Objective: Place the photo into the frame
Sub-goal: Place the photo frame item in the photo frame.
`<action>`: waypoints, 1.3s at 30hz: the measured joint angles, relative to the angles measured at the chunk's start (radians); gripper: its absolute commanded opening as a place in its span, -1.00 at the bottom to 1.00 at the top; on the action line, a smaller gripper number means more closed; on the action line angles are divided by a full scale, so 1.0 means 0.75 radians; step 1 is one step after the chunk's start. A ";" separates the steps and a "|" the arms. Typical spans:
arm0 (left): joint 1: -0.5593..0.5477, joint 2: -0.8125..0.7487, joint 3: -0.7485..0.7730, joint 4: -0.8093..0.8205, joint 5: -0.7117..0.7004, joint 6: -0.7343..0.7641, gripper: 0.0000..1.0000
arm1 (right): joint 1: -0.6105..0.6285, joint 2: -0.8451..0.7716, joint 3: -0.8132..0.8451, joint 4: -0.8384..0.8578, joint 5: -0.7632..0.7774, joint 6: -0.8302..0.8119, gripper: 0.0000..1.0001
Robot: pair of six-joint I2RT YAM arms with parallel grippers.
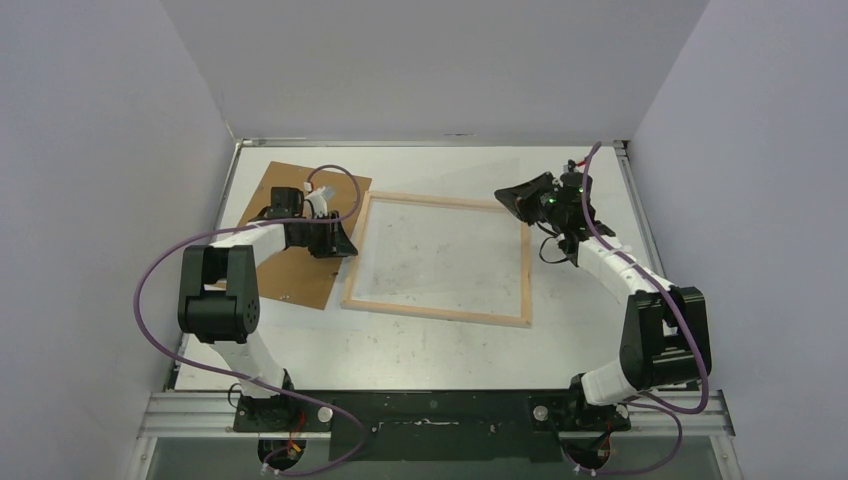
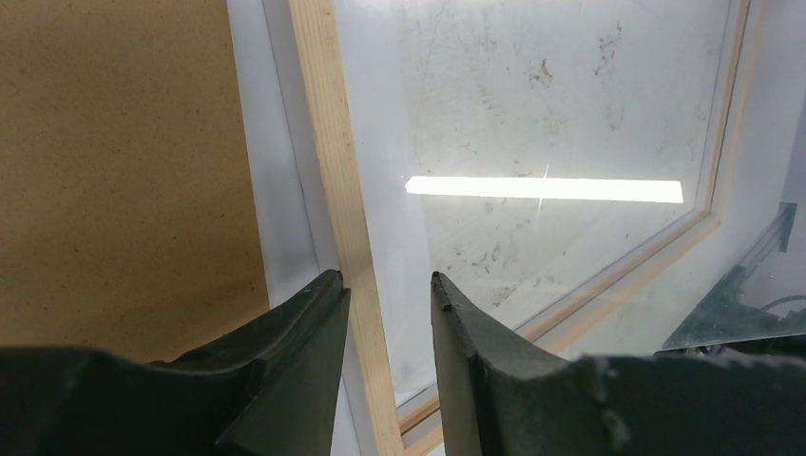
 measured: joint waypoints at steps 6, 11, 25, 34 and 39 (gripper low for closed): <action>0.000 0.000 -0.009 0.001 0.000 0.000 -0.30 | 0.000 0.000 -0.027 0.018 -0.001 0.015 -0.89; 0.000 0.000 -0.009 0.001 0.000 0.001 -0.30 | -0.007 0.000 -0.056 0.018 -0.001 0.038 -0.89; 0.040 0.000 -0.008 0.001 0.053 -0.046 -0.31 | -0.006 -0.121 -0.055 0.029 -0.013 0.152 -0.89; 0.223 0.000 0.031 0.012 0.079 -0.092 -0.34 | -0.002 -0.187 -0.048 0.075 -0.033 0.205 -0.89; 0.232 0.000 0.032 0.016 0.078 -0.093 -0.35 | 0.027 -0.187 -0.048 0.131 -0.041 0.243 -0.89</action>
